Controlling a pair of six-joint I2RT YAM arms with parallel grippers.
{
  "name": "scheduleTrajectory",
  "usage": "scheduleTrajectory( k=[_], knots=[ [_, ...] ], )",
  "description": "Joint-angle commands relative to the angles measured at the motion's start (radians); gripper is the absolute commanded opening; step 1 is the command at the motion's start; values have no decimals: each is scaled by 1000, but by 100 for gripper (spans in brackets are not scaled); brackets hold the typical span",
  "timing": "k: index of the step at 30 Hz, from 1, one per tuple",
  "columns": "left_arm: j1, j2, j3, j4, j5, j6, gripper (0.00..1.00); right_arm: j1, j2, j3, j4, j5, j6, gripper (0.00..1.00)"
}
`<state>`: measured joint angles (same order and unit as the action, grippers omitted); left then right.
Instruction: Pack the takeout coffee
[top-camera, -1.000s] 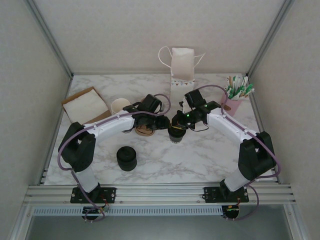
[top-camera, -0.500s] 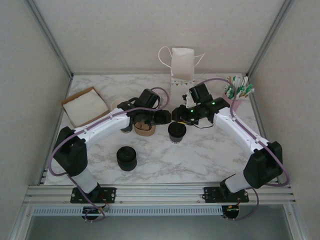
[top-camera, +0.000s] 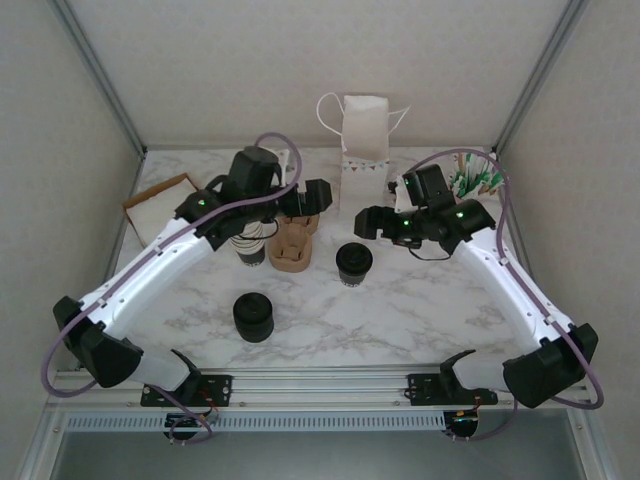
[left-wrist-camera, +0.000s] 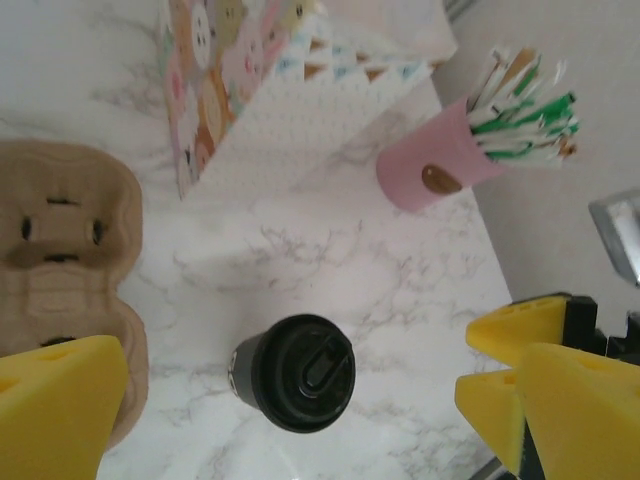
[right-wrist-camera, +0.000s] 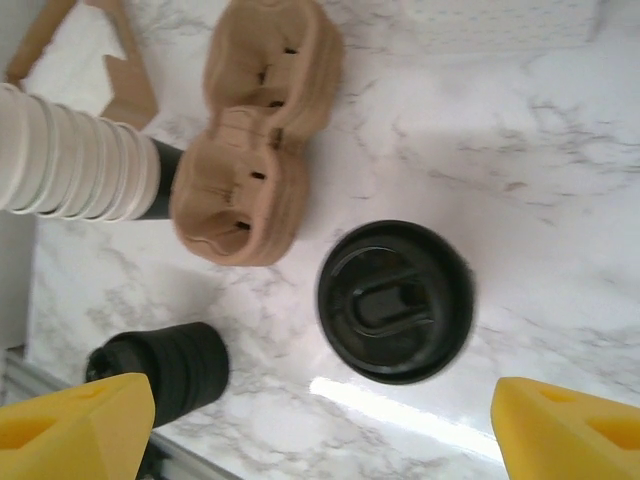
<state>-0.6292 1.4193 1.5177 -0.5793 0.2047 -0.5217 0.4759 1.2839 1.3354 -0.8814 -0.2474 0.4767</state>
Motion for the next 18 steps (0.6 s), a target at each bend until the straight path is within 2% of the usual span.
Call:
scheduleTrajectory(
  k=[1,8,14,18],
  knots=[
    [37,-13,4,-17,-29,34,100,-12,-68,-25,-64,76,-26,91],
    [69,-14,-33,40,14,36,100,-75,-110,-236,94,-54,21,99],
    [79,32,-44,84,70,23,100,-153,-14,-350,333,-241,69,99],
    [79,54,-41,93,90,23,100,-168,66,-377,433,-282,93,99]
  ],
)
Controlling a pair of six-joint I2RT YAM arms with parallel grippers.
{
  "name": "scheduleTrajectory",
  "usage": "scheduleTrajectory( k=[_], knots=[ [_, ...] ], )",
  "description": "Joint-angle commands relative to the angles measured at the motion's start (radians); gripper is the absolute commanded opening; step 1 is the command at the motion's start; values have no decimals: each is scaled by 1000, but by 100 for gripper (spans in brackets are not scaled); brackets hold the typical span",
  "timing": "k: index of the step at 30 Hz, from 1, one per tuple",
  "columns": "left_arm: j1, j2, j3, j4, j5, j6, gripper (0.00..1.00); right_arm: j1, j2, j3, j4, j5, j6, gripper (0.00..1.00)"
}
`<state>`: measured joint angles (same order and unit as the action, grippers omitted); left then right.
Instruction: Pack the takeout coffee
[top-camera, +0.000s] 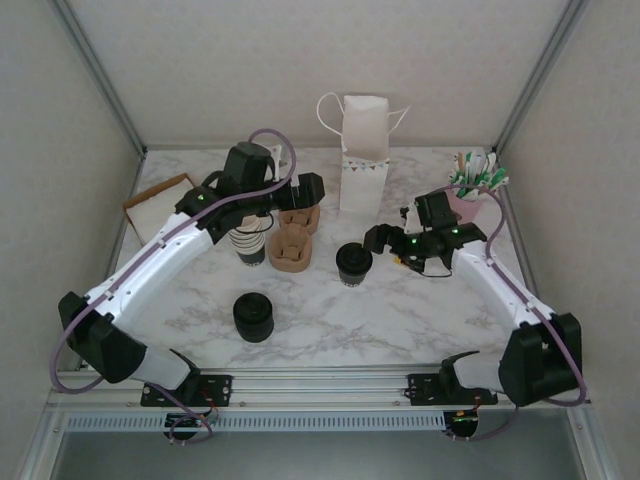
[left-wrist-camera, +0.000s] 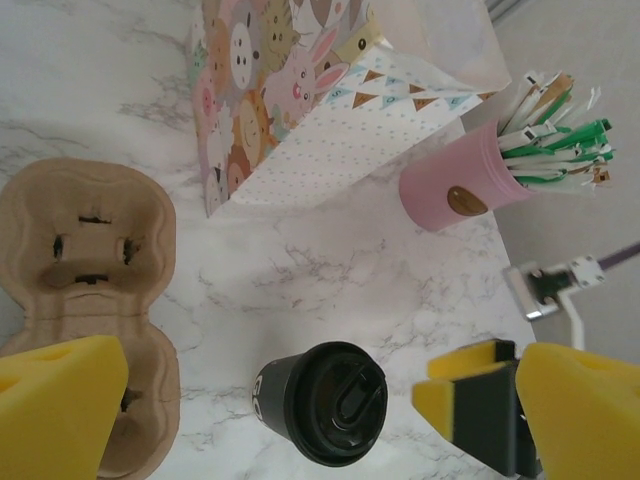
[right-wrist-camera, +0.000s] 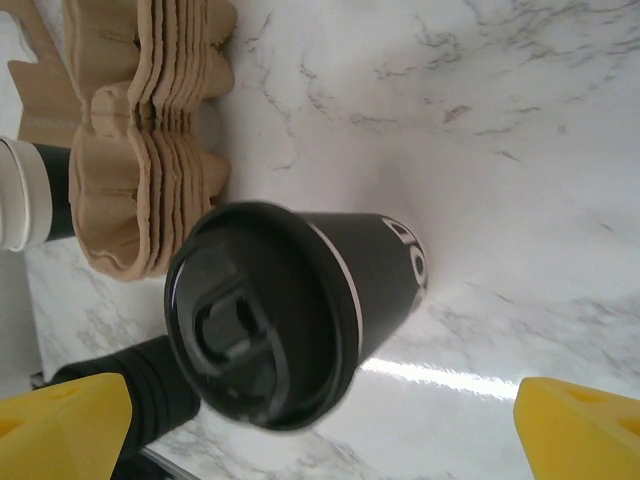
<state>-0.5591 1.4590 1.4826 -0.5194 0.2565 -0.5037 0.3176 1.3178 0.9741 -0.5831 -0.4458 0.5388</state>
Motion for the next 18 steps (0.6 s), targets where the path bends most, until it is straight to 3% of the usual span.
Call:
scheduleTrajectory(
  k=[1,18],
  knots=[
    [8,18,-7,35,44,4,100,-12,50,-21,160,-95,41,99],
    [8,37,-18,44,52,-9,100,10,208,-94,392,-209,134,99]
  ],
)
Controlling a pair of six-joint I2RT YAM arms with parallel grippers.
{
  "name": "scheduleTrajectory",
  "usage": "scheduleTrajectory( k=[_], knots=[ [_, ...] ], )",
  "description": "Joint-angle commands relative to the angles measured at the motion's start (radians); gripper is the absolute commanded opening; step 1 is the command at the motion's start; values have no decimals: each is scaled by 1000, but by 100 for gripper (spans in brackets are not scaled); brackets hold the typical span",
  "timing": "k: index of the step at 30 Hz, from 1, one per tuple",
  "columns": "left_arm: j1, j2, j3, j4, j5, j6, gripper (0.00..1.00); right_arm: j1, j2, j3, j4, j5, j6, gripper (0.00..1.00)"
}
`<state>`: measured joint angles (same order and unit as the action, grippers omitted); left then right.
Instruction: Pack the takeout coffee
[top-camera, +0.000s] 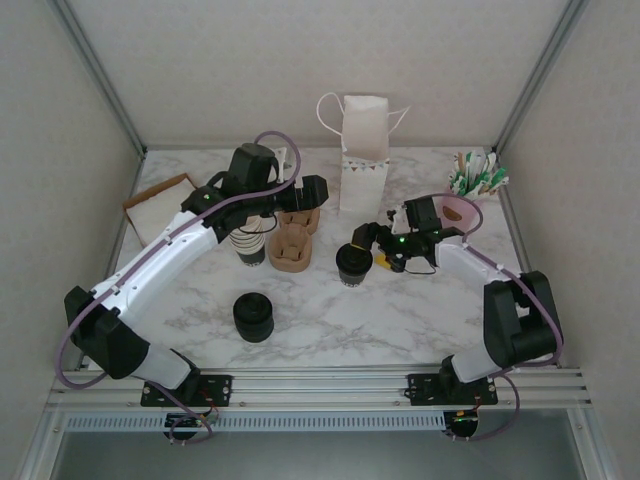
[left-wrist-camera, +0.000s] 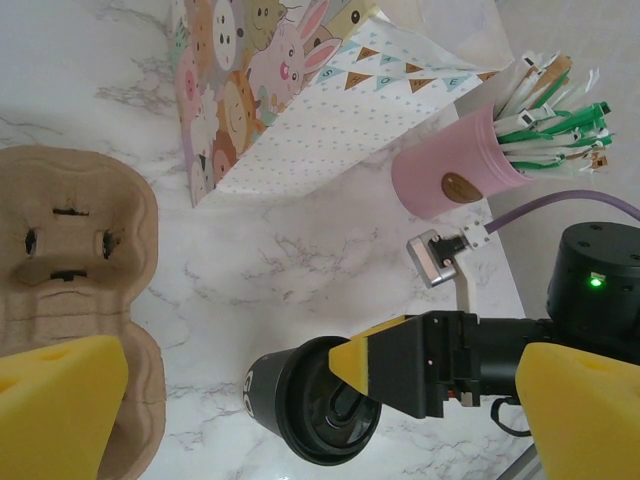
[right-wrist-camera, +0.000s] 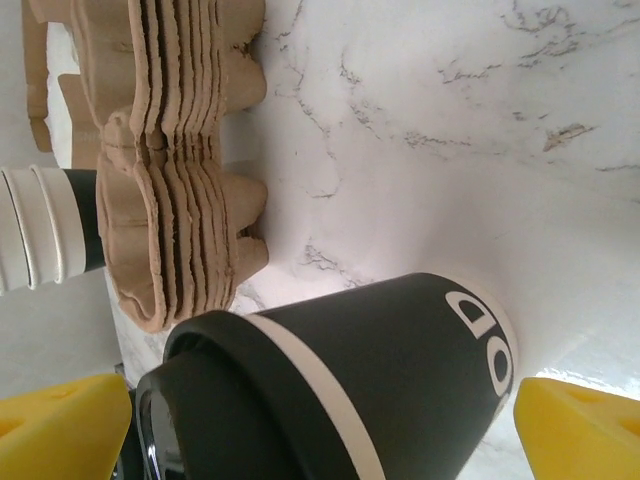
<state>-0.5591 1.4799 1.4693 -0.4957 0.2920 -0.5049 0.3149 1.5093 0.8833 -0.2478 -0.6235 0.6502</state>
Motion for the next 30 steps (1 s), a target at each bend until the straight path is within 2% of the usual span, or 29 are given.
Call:
scheduleTrajectory(
  k=[1,30],
  knots=[
    [8,18,-6,21,18,-7,100,17,22,-1,61,-33,27,99],
    [11,35,-32,58,31,-1,100,200,37,19,86,26,104,99]
  ],
)
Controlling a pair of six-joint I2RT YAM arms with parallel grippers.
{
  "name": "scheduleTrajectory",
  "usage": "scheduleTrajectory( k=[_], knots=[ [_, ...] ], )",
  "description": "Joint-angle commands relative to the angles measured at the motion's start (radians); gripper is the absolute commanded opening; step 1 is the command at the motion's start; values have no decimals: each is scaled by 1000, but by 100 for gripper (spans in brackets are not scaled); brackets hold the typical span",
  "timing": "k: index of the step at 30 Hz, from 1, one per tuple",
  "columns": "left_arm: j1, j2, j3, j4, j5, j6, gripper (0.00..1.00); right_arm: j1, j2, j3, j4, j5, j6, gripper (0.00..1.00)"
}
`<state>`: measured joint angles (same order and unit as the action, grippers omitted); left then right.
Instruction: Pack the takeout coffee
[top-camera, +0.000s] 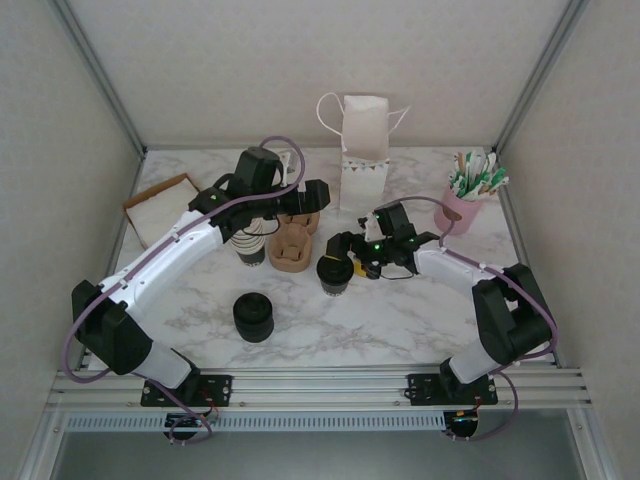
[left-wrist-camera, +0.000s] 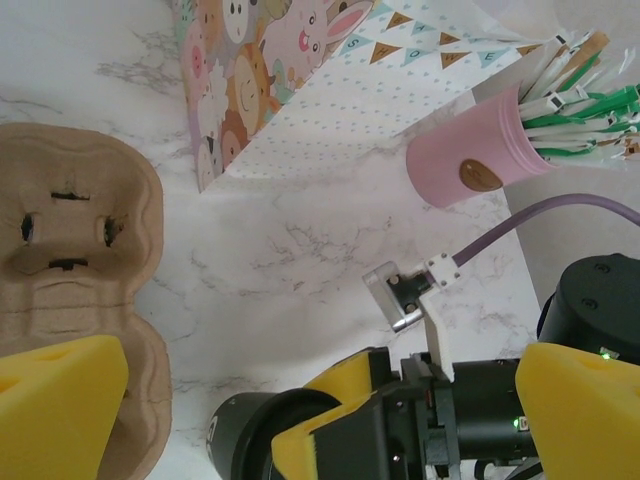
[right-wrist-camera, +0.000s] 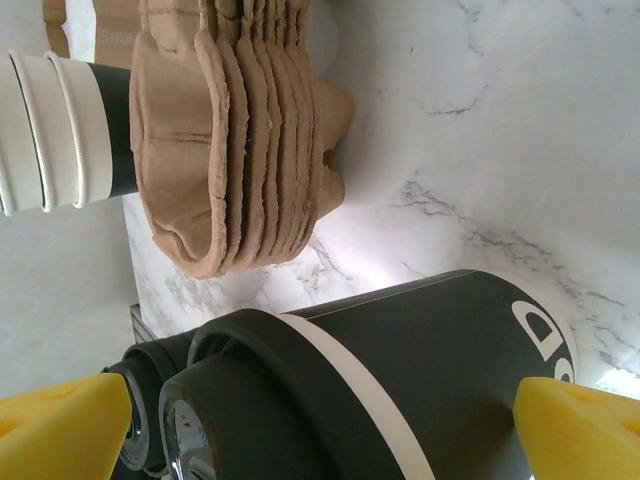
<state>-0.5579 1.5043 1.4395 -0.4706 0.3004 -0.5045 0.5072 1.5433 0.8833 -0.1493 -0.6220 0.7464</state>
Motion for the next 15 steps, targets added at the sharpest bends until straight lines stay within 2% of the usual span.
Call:
scheduleTrajectory(
  k=[1,7,11,15],
  knots=[
    [10,12,-2,36,25,-3,100,8,-3,25,-35,37,0,99],
    [12,8,21,40,-3,7,100,11,-100,136,-343,269,-131,99],
    [22,-8,27,54,-50,26,100,11,-145,272,-535,444,-213,99],
    [43,-9,76,52,-71,53,100,14,-140,455,-667,562,-252,99]
  ],
)
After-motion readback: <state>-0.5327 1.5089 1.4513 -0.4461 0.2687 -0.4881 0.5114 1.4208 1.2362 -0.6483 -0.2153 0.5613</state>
